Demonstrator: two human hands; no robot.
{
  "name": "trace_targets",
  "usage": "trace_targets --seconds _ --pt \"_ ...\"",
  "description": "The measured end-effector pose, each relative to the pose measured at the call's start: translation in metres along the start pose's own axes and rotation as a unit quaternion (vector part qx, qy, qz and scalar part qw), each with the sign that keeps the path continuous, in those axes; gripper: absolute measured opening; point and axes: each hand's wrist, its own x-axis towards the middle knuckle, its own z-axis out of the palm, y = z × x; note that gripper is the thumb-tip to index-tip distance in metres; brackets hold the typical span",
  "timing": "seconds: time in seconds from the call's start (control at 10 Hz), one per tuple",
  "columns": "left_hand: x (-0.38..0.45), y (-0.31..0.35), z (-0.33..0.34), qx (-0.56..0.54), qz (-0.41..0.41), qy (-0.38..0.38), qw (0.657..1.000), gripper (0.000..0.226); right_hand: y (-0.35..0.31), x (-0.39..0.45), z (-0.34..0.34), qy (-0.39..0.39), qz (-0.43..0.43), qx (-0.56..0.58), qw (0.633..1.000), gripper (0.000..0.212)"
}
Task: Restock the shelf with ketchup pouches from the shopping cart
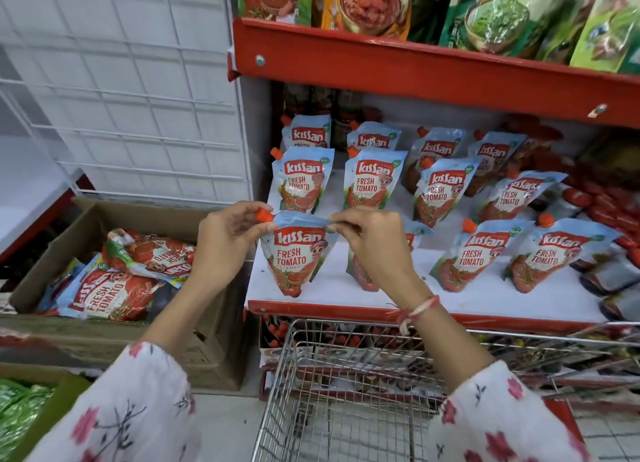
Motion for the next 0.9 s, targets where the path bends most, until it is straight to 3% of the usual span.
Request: trace_targets --seconds 0.6,0.8,0.9 --pt "0.030 -0.022 0.006 0.049 -0.027 0.005 0.998 0.020 0.002 0.025 0.019 -0.073 -0.020 -0.067 0.995 0.016" --pt "0.030 -0.017 0.004 0.085 -0.033 -0.045 0.995 0.031 -0.003 0.028 0.003 -0.148 -0.008 -0.061 0.987 0.028" --pt "0.029 -0.009 0.005 0.106 -0.016 -0.028 0.994 0.043 -0.001 0.026 -0.012 -0.118 -0.007 -0.055 0.991 0.032"
